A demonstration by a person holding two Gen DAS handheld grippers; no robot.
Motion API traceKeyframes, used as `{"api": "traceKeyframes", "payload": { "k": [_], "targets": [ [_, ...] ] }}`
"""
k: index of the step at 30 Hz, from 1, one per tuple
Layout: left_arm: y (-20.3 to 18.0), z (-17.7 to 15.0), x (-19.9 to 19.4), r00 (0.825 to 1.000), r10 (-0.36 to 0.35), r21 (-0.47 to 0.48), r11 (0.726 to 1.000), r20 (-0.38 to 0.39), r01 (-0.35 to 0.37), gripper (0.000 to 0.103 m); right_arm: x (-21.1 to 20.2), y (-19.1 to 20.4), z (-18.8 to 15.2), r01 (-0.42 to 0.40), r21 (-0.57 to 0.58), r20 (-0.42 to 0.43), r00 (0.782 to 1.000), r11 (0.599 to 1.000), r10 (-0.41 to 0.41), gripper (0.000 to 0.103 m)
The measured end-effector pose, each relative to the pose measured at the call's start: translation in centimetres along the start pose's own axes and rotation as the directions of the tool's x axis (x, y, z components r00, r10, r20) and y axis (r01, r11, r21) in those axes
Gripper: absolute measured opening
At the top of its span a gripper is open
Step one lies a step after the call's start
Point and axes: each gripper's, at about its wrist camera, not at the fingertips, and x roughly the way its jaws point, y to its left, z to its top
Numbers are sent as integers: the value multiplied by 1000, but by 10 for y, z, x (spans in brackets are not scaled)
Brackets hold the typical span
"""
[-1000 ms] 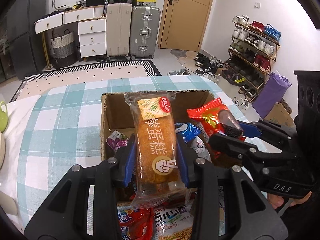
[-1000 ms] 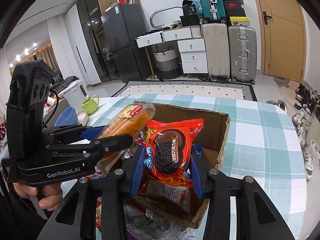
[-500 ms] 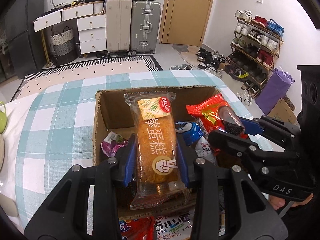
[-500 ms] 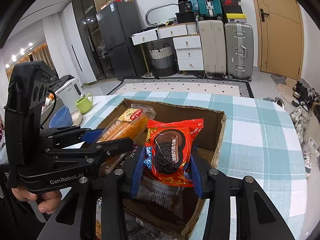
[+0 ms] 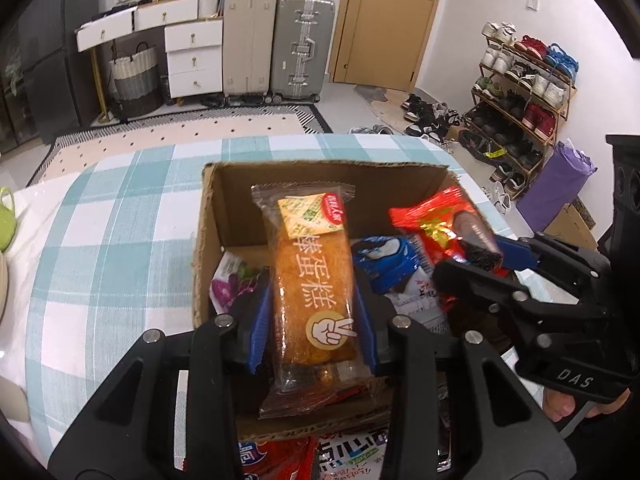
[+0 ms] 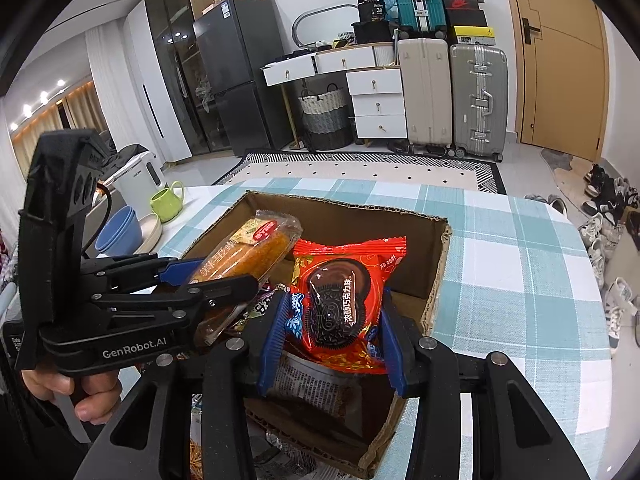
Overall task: Organize snacks
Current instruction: 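Carry both packs into the cardboard box and open both grippers, then withdraw both tools from the box toward the remaining snacks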
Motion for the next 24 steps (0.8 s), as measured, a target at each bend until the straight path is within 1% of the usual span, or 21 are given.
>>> {"api": "traceKeyframes", "payload": {
  "k": [3,6,9,10,11,13,14,15,17,19,21,24],
  "targets": [
    [2,-3,-1,1000,13,1,1000,3,-13,35,0,1,-1,8,-9,-6,1000,1000,-9,43],
    [4,-4,-5,1000,29,-4,1000,5,-29,35,-2,1,0,3,-8,-2,1000,1000,-3,47],
    [7,-4,-10,1000,21,-15,1000,-4,-21,35,-12,0,0,-31,-7,20,999,999,31,50],
    [8,-4,-11,1000,20,-15,1000,-7,-20,35,-16,-1,0,-36,-3,31,999,999,36,58],
    [9,-4,-13,1000,19,-16,1000,-8,-19,37,-22,-3,0,-39,7,47,998,999,38,70],
    [11,-5,-20,1000,9,-20,1000,4,-9,44,-32,-7,1,-46,25,69,997,999,44,79],
    [12,-5,-24,1000,-6,-21,1000,6,6,54,-37,-9,1,-48,34,75,996,998,45,82],
    [12,-6,-28,1000,-5,-20,1000,6,5,63,-42,-11,1,-44,41,82,996,998,41,84],
    [10,-9,-36,1000,-24,-16,1000,13,24,75,-53,-15,-2,-25,57,100,995,998,19,94],
    [7,-12,-46,999,-26,0,1000,22,26,80,-62,-17,-5,-11,74,108,994,997,3,102],
    [2,-17,-57,1000,0,23,1000,31,0,84,-72,-19,-10,5,94,115,993,996,-16,102],
    [-1,-27,-73,999,23,50,998,46,-26,94,-84,-21,-18,32,109,118,992,994,-45,102]
  ]
}}
